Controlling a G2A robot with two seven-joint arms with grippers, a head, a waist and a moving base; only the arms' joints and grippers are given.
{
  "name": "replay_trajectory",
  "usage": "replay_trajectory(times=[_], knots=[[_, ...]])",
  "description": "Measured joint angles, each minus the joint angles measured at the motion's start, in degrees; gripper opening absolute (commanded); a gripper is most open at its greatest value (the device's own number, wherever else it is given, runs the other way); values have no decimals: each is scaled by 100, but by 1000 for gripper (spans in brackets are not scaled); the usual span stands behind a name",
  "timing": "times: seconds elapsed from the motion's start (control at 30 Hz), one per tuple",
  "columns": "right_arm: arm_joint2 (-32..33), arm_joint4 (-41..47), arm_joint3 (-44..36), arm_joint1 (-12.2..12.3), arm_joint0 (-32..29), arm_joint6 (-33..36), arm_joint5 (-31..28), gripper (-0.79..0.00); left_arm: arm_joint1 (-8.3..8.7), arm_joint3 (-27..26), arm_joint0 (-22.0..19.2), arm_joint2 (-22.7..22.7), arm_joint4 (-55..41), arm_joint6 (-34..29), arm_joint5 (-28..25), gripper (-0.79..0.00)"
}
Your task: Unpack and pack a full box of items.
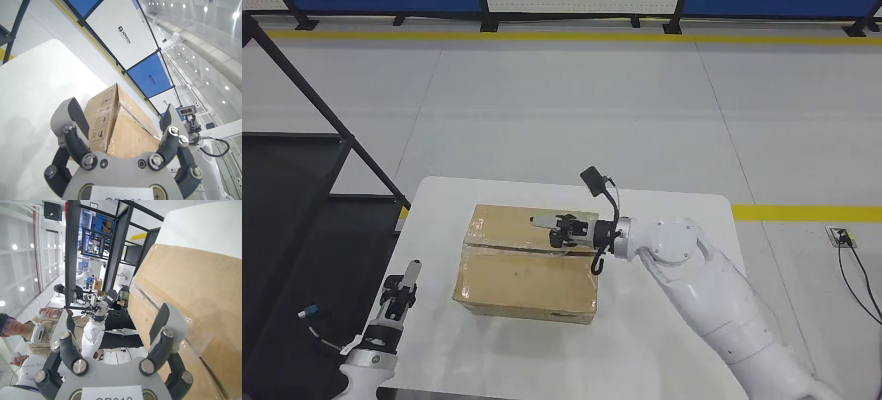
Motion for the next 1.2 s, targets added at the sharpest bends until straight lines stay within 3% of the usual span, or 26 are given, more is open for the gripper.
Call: replay_trajectory(times=[0.27, 0.67, 0.97, 1.2], knots=[[42, 9, 338, -7, -118, 1, -67, 0, 8, 48, -17, -17, 83, -23, -29, 0], [366, -348, -403, 157, -626, 3, 425, 0, 13, 119, -94, -8, 92, -46, -4, 0], [-95, -26, 111, -103, -121, -138, 452, 0, 5, 285, 77, -248, -255, 129, -111, 0], [-790, 273, 817, -516, 489, -248, 403, 0, 5, 442, 259, -354, -417, 65, -290, 0]])
